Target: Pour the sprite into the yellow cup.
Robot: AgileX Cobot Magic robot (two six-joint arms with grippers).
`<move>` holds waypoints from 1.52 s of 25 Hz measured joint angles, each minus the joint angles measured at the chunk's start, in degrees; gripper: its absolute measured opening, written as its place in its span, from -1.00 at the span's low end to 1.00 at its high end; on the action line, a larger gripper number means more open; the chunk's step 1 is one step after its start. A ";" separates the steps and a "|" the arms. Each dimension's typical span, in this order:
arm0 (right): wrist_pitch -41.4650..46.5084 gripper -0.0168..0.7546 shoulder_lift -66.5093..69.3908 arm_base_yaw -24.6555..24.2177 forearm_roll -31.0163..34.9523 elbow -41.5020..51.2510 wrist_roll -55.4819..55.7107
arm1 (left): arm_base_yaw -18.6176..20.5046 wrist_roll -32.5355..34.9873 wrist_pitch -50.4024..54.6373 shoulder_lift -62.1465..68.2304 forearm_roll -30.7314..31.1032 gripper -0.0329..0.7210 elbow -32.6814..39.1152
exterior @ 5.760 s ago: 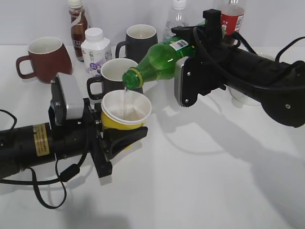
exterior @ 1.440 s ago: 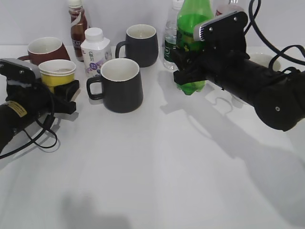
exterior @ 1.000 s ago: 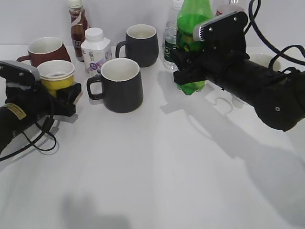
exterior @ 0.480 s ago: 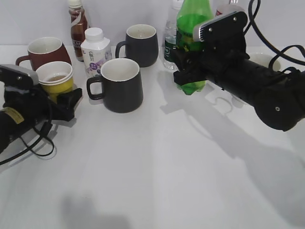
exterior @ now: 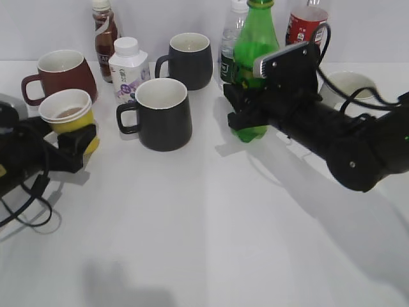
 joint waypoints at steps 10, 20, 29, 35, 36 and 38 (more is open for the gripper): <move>-5.40 0.20 3.51 0.00 0.18 -0.28 1.67 | 0.00 0.00 -0.10 -1.09 0.76 0.68 3.36; -2.21 0.57 3.36 0.00 1.21 0.56 3.59 | 0.00 -0.53 -0.15 -4.44 -0.40 0.71 9.50; 6.86 0.57 -3.65 0.00 1.27 5.97 6.83 | 0.00 -12.98 12.44 -16.29 -0.65 0.65 12.98; 20.99 0.57 -9.26 0.00 -1.95 6.35 12.15 | 0.00 -22.83 31.52 -29.53 -0.40 0.64 12.98; 23.66 0.57 -10.27 0.06 -2.45 6.35 13.46 | 0.00 -24.45 34.55 -32.14 -0.25 0.63 12.98; 28.59 0.57 -12.24 0.18 -3.02 6.35 15.43 | -0.11 -25.99 44.98 -36.77 0.14 0.61 11.61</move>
